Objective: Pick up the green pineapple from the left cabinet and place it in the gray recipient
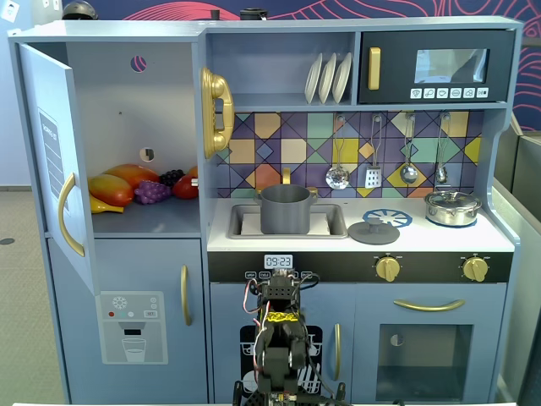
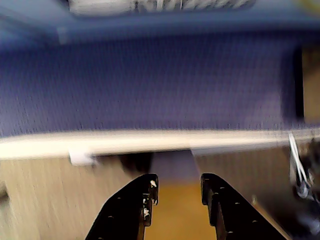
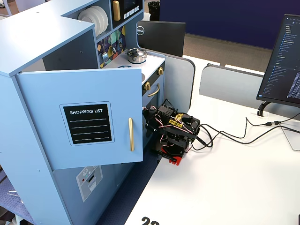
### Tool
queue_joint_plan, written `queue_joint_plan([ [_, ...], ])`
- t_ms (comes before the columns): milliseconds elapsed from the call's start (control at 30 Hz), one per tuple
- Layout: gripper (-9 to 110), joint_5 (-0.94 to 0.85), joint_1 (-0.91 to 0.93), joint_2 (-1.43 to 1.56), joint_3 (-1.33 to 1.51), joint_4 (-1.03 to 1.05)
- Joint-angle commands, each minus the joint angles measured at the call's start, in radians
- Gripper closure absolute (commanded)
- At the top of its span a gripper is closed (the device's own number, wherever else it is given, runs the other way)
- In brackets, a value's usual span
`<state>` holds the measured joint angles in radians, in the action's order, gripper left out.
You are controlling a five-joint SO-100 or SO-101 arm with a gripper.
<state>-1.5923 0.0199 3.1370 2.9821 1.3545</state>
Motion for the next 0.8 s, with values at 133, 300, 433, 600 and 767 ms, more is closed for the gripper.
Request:
queue_joint_plan([
  [133,96,0.054,0.058,0.041,0.020,0.175],
  [300,96,0.055,0.044,0.041,0.020,0.176],
  [433,96,0.060,0.038,0.041,0.020,0.176],
  [600,96,0.061,0.038,0.041,0.020,0.176],
  [767,96,0.063,0.009,0.041,0.020,0.176],
])
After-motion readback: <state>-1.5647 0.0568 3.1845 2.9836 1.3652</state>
